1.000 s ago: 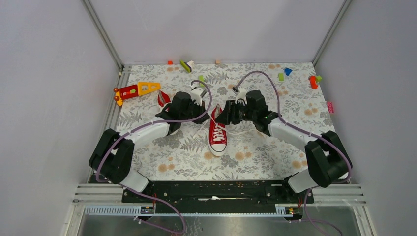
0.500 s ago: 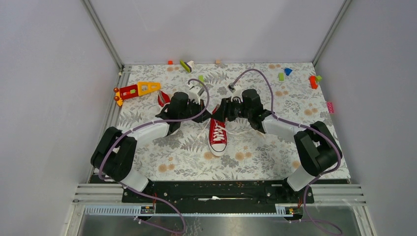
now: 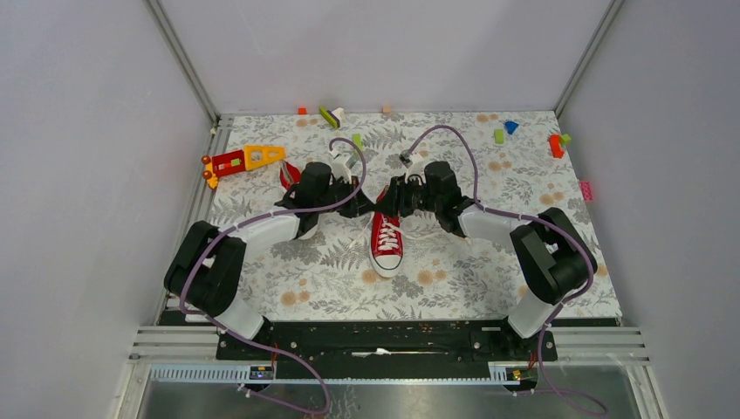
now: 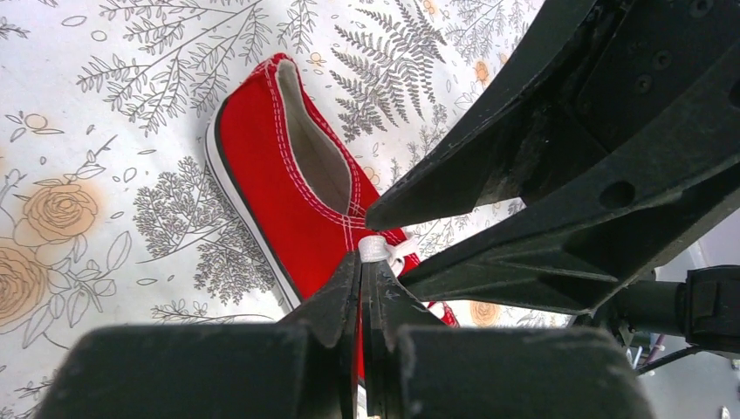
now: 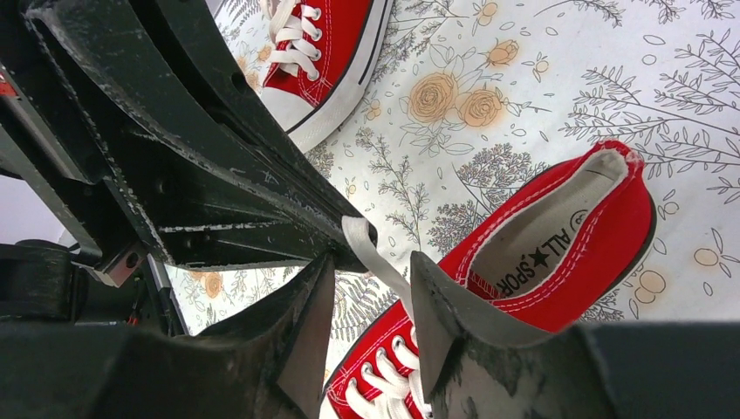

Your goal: Tie the shoes

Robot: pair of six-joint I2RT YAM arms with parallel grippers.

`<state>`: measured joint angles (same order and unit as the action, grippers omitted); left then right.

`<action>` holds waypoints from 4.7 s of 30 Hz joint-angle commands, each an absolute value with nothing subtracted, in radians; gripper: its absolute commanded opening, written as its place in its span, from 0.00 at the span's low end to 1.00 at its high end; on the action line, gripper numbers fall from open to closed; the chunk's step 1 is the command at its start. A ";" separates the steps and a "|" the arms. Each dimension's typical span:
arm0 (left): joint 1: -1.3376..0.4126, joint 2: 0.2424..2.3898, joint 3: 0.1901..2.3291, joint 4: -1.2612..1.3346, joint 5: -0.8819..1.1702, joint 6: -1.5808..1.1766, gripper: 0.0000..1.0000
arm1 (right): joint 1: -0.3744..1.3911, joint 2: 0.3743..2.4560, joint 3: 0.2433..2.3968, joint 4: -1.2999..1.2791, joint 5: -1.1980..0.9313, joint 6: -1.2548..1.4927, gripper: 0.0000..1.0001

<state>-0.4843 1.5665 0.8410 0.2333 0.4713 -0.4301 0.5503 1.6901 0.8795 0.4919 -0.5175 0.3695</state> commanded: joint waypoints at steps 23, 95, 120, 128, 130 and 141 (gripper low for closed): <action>-0.480 1.511 0.803 0.288 0.427 -0.457 0.27 | 0.564 1.654 0.882 0.540 -0.439 0.405 0.00; -0.623 1.560 0.761 0.523 0.282 -0.309 0.19 | 0.564 1.610 0.887 0.505 -0.417 0.431 0.17; -0.655 1.584 0.736 0.658 0.120 -0.376 0.00 | 0.564 1.563 0.839 0.546 -0.375 0.454 0.39; -0.649 1.584 0.716 0.675 0.149 -0.353 0.00 | 0.554 1.407 0.825 0.244 -0.040 0.571 0.63; -0.647 1.584 0.718 0.682 0.171 -0.346 0.00 | 0.554 1.338 0.801 0.140 0.098 0.725 0.69; -0.648 1.579 0.644 0.798 0.160 -0.300 0.00 | 0.585 1.254 0.649 -0.092 0.185 1.432 0.66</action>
